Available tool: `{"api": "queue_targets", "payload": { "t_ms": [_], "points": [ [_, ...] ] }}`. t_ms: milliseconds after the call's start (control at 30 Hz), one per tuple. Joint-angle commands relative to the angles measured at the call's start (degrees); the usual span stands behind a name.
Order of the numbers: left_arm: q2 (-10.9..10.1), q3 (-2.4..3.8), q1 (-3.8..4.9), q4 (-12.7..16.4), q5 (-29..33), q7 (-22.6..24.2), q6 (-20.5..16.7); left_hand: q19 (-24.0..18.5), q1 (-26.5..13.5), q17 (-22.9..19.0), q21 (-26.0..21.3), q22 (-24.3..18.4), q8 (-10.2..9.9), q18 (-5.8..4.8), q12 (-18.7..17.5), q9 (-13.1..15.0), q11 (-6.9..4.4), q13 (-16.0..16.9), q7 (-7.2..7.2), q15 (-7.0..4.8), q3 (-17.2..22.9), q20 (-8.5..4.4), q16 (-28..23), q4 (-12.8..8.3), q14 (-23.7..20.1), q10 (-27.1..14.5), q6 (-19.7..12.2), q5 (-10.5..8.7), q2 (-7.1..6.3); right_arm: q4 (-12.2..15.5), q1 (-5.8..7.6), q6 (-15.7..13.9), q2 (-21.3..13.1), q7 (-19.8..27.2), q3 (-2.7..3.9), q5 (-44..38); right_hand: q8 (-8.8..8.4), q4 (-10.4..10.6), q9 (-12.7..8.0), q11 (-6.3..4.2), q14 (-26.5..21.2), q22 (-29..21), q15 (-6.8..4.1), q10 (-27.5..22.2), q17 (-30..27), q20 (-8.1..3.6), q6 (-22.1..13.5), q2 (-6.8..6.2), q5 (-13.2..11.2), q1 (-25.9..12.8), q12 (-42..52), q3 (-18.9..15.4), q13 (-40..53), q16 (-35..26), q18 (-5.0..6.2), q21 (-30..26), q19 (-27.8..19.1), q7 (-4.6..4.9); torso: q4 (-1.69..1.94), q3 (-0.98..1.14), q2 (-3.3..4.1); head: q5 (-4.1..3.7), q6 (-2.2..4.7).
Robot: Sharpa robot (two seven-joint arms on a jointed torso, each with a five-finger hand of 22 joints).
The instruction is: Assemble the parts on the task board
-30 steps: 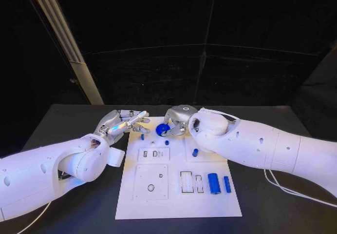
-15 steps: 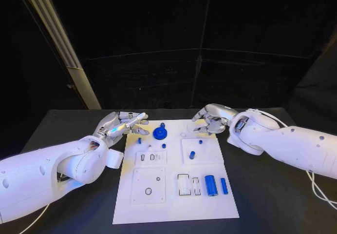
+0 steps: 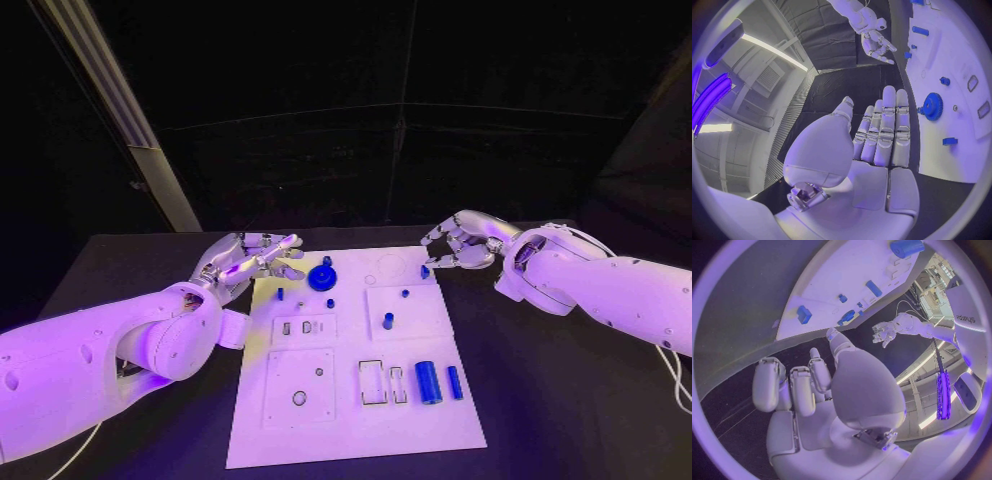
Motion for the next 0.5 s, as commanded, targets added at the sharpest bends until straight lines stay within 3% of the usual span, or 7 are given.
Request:
{"api": "queue_targets", "payload": {
  "t_ms": [33,300,500],
  "points": [
    [0.1,-0.02,0.01,-0.1,0.2,0.5,0.8,-0.1,-0.1,0.1,-0.1,-0.1,-0.2,0.72,-0.2,0.0,0.12,0.0,0.23,0.11,-0.1,0.29,0.3,-0.4,-0.3,-0.1,-0.1,-0.05,0.58,-1.2,0.05,0.8,0.5,1.8,0.01,0.0,-0.17,-0.3,-0.1,0.09,4.2,-0.1,0.09,-0.4,6.8,-0.1,-0.5,-0.04,0.4,0.6,-0.2,-0.1,-0.1,-0.3,0.57,-0.4,-0.4,0.06,0.07,-0.12,0.04,-0.13,-0.11],
    [0.5,-0.03,-0.07,-0.4,0.2,0.5,0.9,-0.2,0.0,0.1,-0.1,-0.1,-0.2,0.71,-0.2,0.0,0.11,0.0,0.23,0.11,0.0,0.3,0.3,-0.4,-0.3,-0.1,-0.1,-0.05,0.59,-3.6,-0.44,2.5,2.2,1.2,0.01,-1.7,-0.13,-0.4,-0.1,0.08,4.1,-0.1,0.09,-0.4,6.7,-0.1,-0.5,0.09,0.7,0.7,-0.2,-0.1,-0.1,-0.3,0.58,-0.4,-0.4,0.05,0.24,-0.2,0.06,-0.09,-0.7],
    [0.5,-0.04,-0.11,-0.5,0.2,0.5,0.9,-0.2,0.0,0.1,-0.1,-0.1,-0.2,0.71,-0.2,0.0,0.11,0.0,0.23,0.11,0.0,0.3,0.3,-0.4,-0.3,-0.1,-0.1,-0.05,0.59,-4.5,-0.98,4.3,2.8,1.0,0.0,-2.5,0.05,-0.6,0.0,0.07,4.2,-0.1,0.08,-0.4,6.8,-0.1,-0.3,0.23,0.8,0.9,-0.2,0.0,0.0,-0.3,0.58,-0.4,-0.4,0.02,0.14,-0.23,-0.02,-0.04,-1.0]
  ]
}}
